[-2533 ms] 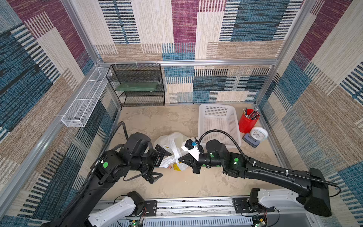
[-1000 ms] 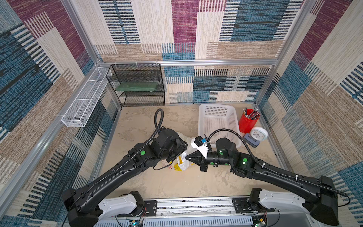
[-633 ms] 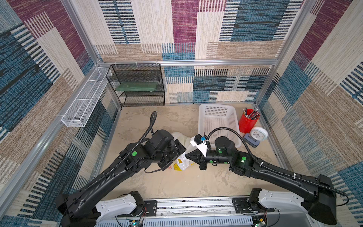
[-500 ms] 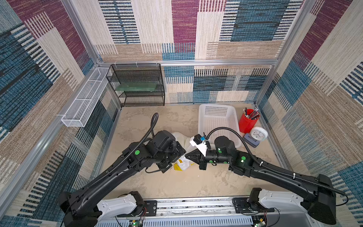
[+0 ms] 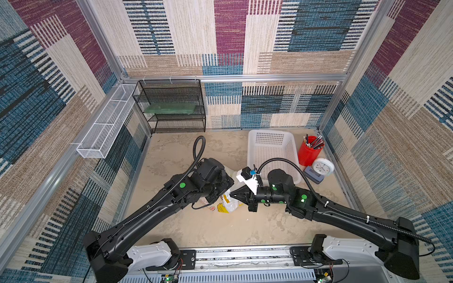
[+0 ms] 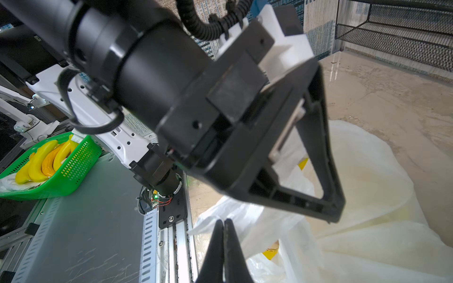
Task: Place the banana into a plastic bag & tie a knot
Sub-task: Cross the plastic bag at the center of the board.
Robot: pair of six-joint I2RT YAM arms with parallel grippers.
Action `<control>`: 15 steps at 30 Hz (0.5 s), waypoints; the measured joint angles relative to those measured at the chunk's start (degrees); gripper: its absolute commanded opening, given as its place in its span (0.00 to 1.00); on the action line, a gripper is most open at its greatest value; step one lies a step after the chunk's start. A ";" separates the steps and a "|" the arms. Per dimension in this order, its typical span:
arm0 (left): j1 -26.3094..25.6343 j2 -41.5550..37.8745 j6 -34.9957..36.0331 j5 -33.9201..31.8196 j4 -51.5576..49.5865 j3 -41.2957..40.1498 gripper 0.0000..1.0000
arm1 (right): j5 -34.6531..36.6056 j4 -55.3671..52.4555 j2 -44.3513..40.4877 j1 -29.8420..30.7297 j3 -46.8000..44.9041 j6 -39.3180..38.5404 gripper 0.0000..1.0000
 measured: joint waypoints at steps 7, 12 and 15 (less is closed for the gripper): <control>0.00 0.37 0.61 1.62 0.66 0.20 0.38 | 0.02 0.00 -0.33 0.13 -0.83 0.09 0.00; 0.00 1.97 1.01 3.08 2.16 0.22 0.17 | 0.07 0.09 -1.68 0.22 -1.70 0.61 0.00; 0.00 2.27 1.27 3.85 2.21 0.74 0.00 | 0.39 0.07 -2.56 0.35 -2.58 0.87 0.00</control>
